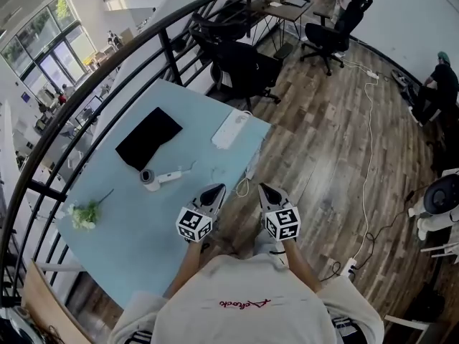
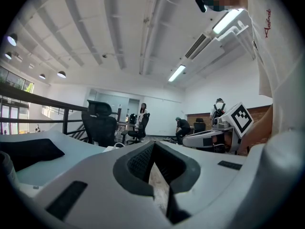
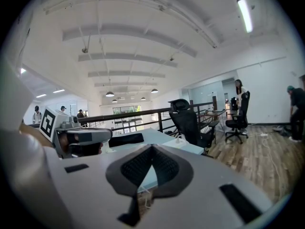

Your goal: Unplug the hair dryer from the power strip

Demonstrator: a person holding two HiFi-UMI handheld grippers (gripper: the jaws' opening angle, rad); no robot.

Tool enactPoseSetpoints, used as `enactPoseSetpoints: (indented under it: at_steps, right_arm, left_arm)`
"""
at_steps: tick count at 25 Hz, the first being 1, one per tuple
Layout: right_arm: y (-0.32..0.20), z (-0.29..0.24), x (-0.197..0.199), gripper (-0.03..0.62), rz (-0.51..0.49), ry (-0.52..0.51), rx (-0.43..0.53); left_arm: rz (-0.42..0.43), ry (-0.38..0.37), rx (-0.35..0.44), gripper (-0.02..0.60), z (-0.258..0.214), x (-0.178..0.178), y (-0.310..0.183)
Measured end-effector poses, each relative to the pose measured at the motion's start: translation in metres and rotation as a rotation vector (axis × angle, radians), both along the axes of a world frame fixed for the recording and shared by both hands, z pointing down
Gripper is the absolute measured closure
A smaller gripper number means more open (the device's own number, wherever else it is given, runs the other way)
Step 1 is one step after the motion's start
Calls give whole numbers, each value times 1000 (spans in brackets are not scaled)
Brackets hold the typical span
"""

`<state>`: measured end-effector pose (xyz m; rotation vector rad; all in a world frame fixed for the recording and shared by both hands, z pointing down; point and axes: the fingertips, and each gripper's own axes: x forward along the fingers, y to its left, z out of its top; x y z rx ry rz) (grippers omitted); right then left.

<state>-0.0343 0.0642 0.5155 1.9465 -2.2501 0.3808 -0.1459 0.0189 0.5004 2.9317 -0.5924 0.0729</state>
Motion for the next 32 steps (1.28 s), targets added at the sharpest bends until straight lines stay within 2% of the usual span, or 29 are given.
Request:
enactPoseSetpoints:
  at_steps: [8, 20, 32]
  right_arm:
    - [-62, -2, 46, 577, -72, -15, 2]
    - [-149, -10, 114, 577, -239, -56, 13]
    - [-185, -2, 136, 577, -343, -98, 11]
  left_arm:
    - [-85, -17, 14, 574, -9, 38, -57]
    - [-271, -70, 47, 574, -27, 93, -126]
    - [-390, -133, 47, 574, -24, 106, -151]
